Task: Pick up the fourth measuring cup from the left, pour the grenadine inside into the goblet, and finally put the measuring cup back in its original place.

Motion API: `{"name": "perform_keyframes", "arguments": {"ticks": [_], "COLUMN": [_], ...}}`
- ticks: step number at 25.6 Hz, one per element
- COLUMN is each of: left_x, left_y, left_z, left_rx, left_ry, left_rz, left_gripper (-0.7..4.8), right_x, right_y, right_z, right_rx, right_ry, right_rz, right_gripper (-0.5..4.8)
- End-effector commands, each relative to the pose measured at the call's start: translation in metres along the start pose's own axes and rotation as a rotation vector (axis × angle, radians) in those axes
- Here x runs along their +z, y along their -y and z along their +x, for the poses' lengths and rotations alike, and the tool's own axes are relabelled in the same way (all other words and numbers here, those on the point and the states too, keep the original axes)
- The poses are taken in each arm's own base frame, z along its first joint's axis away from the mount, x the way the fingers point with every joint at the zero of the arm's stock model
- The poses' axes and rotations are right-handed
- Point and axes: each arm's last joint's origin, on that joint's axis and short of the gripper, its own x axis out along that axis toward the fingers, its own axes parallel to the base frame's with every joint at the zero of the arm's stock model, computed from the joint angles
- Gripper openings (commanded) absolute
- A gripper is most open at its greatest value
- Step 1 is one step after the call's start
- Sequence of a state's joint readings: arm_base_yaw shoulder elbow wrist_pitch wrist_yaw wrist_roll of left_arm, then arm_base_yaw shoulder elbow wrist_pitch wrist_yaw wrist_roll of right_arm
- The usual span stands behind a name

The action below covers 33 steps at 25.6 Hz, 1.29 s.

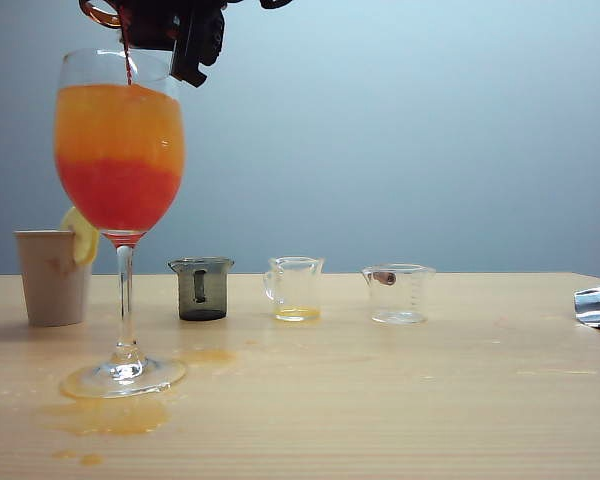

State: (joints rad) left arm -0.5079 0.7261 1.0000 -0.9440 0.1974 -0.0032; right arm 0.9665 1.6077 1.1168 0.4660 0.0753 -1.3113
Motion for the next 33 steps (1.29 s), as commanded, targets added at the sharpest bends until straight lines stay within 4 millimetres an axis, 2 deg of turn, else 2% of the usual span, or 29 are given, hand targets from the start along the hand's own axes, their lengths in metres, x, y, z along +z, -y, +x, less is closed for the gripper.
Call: {"name": "perform_keyframes", "arguments": {"ticks": [1, 33], "left_x": [0.001, 0.001], "left_y": [0.000, 0.000], "left_z": [-0.001, -0.001], "left_rx": [-0.002, -0.002], "left_ry": [0.008, 0.008], "left_rz": [0.006, 0.006], "left_gripper": [-0.02, -0.02], "right_x": [0.002, 0.013], "right_y": [0.008, 0.007], "right_z": [-0.001, -0.002], "right_rx": [-0.045, -0.062], "right_ry": [0.016, 0.000], "right_rz": [0.000, -0.048], "right_gripper": [1.04, 1.04]}}
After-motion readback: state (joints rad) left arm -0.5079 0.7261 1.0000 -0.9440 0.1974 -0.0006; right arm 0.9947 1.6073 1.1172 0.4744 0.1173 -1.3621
